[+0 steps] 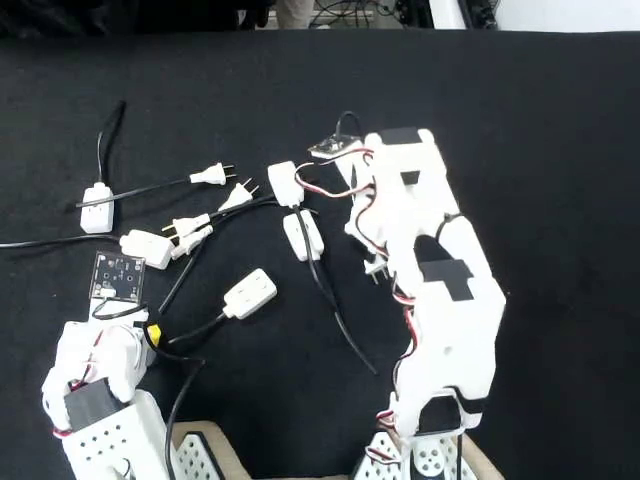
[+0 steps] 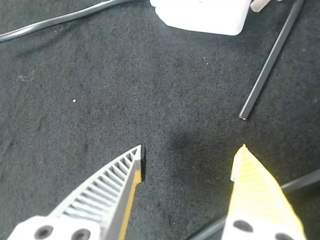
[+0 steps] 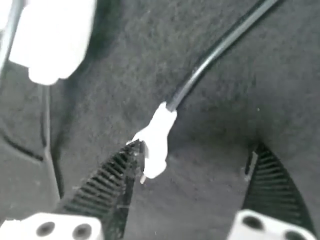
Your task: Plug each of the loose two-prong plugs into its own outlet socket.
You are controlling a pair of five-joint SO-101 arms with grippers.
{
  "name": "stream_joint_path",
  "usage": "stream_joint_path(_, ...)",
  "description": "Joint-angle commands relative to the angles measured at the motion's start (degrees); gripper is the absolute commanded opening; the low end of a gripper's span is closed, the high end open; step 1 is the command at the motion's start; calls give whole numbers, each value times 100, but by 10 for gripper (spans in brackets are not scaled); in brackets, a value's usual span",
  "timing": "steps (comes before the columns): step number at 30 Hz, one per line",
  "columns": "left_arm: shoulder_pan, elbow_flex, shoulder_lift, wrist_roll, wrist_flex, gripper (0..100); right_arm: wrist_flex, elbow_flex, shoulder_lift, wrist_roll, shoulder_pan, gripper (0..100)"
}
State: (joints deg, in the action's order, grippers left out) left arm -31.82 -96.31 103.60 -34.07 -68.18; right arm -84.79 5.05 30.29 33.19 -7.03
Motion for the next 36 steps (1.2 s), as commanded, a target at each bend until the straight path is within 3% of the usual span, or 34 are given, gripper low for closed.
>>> stream_joint_path(1,57,-110,53,-26,70,289,158,31,110,-246,-229,325)
stream_joint_path(4,57,-110,53,-26,70,289,185,40,268,-387,-387,301)
stream_joint_path(11,57,-110,53,-26,70,289,141,40,321,-396,-378,30)
stream_joint_path(16,57,-110,53,-26,70,289,-158,277,312,-545,-378,41)
stream_joint_path(24,57,-110,53,-26,70,289,-1556,1684,286,-1108,-343,25)
stream_joint_path(36,57,-110,53,-26,62,289,-1609,2413,101,-2066,-70,11)
